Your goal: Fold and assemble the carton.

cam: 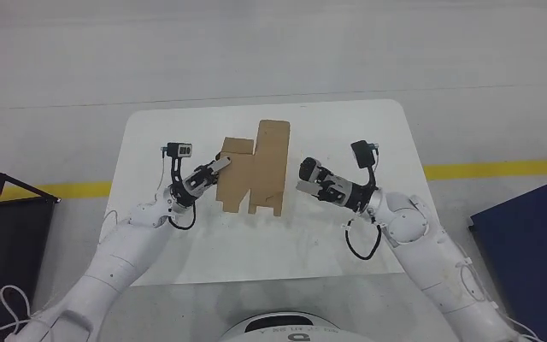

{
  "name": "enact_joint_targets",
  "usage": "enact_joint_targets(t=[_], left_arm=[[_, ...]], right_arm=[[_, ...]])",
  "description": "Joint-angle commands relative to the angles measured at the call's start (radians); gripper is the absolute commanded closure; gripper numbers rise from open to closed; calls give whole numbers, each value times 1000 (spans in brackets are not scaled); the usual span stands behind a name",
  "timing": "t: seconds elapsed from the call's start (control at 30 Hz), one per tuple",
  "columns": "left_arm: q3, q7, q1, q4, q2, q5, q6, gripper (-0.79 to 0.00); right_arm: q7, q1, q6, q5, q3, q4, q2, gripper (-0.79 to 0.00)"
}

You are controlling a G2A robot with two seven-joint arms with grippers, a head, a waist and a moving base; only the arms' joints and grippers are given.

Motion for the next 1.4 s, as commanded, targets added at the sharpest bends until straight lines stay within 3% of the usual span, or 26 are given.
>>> enact_joint_targets(t=[0.0,0.3,0.37,0.4,0.5,0.87,0.9,0.97,1.0,1.37], left_arm=[[0,3,-14,34,-10,-47,11,0],[25,161,-53,78,-64,-18,-19,0],[28,194,-57,74,-75,-3,-32,0],[23,209,-60,69,-79,8,-32,0],[6,247,-55,54,-92,27,-32,0],[-35,252,-35,49,-126,54,-32,0],[-40,248,-35,51,-128,52,-32,0],[-48,235,-33,52,-133,51,-32,0],[-54,229,-32,53,-135,50,-32,0],[-95,181,-20,67,-158,47,-32,0]], right_arm=[[-26,-9,32,-53,11,-17,0,-785],[-115,26,248,-126,-59,-55,-24,-785],[-124,48,293,-115,-83,-55,-32,-680],[-124,56,307,-117,-95,-55,-35,-579],[-126,75,343,-126,-117,-47,-42,-551],[-172,96,375,-119,-139,-29,-59,-268],[-176,96,376,-118,-139,-29,-60,-225],[-187,96,379,-116,-138,-28,-62,-28],[-190,96,381,-116,-139,-28,-64,0],[-221,101,392,-151,-148,-38,-75,0]])
